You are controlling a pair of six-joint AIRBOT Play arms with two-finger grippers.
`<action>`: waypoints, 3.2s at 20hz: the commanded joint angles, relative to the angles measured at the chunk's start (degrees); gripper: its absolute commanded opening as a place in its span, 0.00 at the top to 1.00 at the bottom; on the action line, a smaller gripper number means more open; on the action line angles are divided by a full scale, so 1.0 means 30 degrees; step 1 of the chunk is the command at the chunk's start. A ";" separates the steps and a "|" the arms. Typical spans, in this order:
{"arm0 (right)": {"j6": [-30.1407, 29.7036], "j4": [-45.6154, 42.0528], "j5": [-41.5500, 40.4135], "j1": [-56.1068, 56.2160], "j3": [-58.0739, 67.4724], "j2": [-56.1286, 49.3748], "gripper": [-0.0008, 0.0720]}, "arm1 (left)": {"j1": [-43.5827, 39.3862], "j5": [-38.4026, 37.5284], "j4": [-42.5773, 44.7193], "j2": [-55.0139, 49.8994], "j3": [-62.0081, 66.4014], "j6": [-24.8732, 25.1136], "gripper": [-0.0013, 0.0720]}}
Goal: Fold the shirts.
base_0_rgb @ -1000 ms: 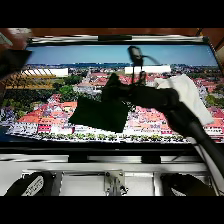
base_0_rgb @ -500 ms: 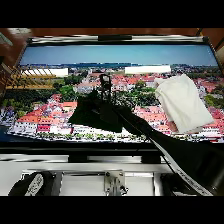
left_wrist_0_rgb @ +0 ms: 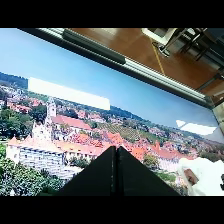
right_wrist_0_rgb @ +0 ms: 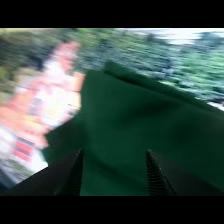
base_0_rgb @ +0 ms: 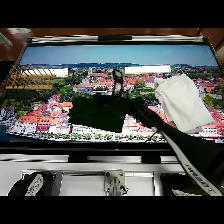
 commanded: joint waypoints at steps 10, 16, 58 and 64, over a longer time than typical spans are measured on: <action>-0.3694 0.3410 -0.9245 -0.5829 -0.3308 -0.0954 0.07 | -0.0029 -0.0015 0.0299 -0.0015 -0.0036 0.0044 0.94; -0.4481 0.6492 -0.7876 -0.5814 -0.3308 -0.1639 0.07 | -0.0029 -0.0007 0.0299 -0.0015 -0.0036 0.0036 0.94; -0.5974 -0.1945 -1.7857 -2.3023 1.1213 0.1931 0.91 | -0.2535 -0.2353 0.0568 0.0036 -0.1005 -0.0007 0.94; -0.4029 -0.5676 -2.3533 -2.3008 0.7657 0.2346 0.91 | -0.2535 -0.2361 0.0568 0.0036 -0.1005 -0.0007 0.94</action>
